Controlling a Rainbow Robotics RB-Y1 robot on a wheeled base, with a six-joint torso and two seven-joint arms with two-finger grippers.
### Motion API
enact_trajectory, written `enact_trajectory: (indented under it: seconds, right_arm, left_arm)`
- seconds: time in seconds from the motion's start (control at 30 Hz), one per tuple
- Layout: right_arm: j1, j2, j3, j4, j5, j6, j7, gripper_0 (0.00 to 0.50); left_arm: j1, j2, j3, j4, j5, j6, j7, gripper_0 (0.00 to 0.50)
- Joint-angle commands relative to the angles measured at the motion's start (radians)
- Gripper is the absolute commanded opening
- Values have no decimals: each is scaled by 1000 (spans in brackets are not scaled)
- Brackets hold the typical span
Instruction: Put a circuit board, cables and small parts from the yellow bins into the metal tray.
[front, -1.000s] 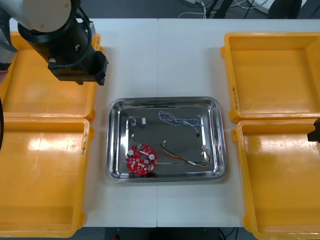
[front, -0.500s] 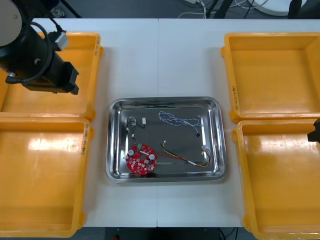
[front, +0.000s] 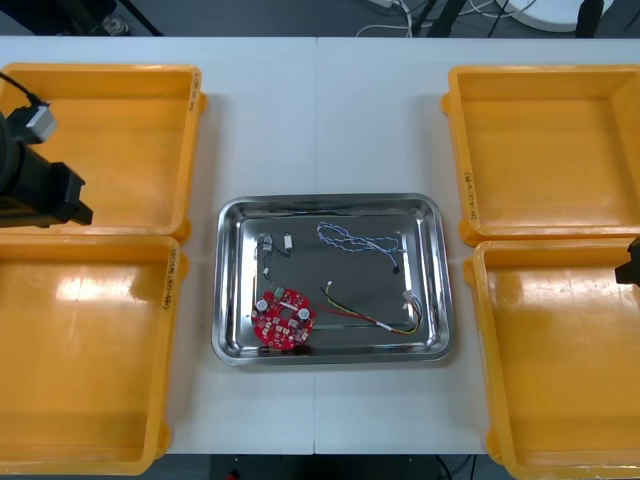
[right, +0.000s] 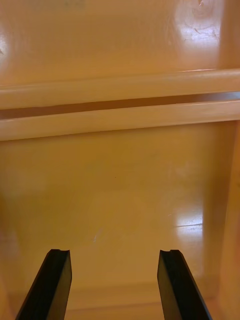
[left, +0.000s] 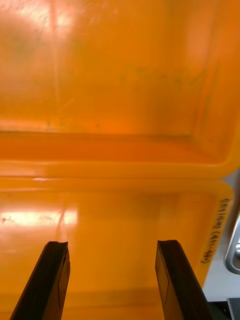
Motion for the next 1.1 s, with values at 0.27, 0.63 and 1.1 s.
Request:
enact_trajectory:
  seconds: [0.27, 0.63, 1.1]
  right_arm:
    - [9, -48, -36, -8, -5, 5, 22, 500]
    - [9, -48, -36, -8, -5, 5, 22, 500]
    - [9, -48, -36, -8, -5, 5, 22, 500]
  left_arm:
    - [195, 69, 129, -121, 7, -16, -175, 500]
    - [300, 61, 193, -180, 8, -88, -201, 500]
    - [321, 58, 205, -208, 5, -103, -214, 500]
